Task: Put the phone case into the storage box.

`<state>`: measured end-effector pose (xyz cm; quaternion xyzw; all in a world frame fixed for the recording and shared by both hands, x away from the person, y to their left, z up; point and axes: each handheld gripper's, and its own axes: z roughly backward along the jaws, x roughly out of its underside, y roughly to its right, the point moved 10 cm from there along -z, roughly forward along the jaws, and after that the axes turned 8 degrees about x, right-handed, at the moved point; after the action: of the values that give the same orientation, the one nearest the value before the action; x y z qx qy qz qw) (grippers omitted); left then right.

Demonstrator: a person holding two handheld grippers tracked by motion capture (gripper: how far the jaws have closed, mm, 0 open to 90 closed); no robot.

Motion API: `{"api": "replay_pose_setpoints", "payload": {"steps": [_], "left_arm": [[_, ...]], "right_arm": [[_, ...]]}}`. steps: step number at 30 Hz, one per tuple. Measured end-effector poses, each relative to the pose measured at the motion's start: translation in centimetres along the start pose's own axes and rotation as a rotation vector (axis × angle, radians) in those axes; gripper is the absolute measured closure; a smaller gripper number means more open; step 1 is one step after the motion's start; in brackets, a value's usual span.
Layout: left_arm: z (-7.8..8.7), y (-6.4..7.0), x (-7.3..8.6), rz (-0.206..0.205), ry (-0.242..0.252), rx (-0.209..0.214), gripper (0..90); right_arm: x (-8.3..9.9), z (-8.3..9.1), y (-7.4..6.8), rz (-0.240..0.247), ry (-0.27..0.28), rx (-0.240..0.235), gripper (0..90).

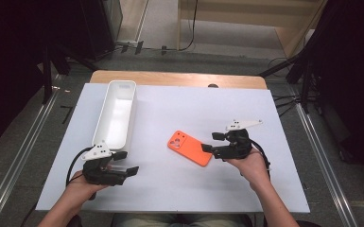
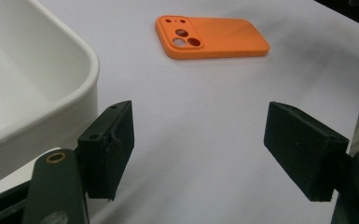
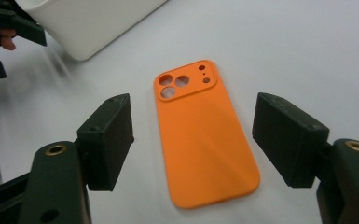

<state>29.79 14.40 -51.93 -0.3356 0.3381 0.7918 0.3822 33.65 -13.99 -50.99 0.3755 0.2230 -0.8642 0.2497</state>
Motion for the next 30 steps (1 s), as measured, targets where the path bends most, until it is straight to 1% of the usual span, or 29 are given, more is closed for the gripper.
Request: {"api": "replay_pose_setpoints", "payload": {"steps": [3,6,8,12,14,15,18,23,27,29,30], "left_arm": [[0.0,0.0,0.0,0.0,0.0,0.0,24.1],[0.0,0.0,0.0,0.0,-0.001,0.0,24.1],[0.0,0.0,0.0,-0.001,-0.004,0.0,24.1],[-0.1,0.1,0.0,0.001,0.002,0.0,24.1],[-0.1,0.1,0.0,0.001,-0.004,0.002,24.1],[-0.1,0.1,0.0,0.001,-0.004,0.002,24.1],[-0.1,0.0,0.0,0.001,-0.004,0.001,24.1],[-0.1,0.0,0.0,-0.001,-0.004,0.0,24.1],[-0.1,0.1,0.0,-0.002,-0.005,0.001,24.1],[-0.1,0.0,0.0,-0.003,-0.005,-0.001,24.1],[-0.1,0.0,0.0,0.0,-0.004,-0.002,24.1]], "right_arm": [[0.3,0.6,-0.1,0.005,0.001,-0.007,27.8],[0.8,1.2,0.0,0.014,0.003,0.0,27.2],[1.2,1.5,-0.1,0.011,0.0,-0.006,26.7],[1.7,2.1,-0.2,0.009,0.001,-0.003,26.0],[2.0,2.3,-0.2,0.011,0.0,-0.002,25.9],[2.2,2.4,-0.3,0.004,-0.004,-0.006,25.9],[2.6,2.9,-0.4,0.013,-0.005,-0.01,25.9],[3.4,3.5,-0.5,0.007,0.0,-0.013,25.9],[4.2,3.8,-0.6,-0.003,-0.017,-0.015,25.8],[4.5,3.9,-0.7,-0.005,-0.011,-0.016,25.6],[4.7,3.9,-0.7,-0.015,-0.018,-0.017,25.6]]}}
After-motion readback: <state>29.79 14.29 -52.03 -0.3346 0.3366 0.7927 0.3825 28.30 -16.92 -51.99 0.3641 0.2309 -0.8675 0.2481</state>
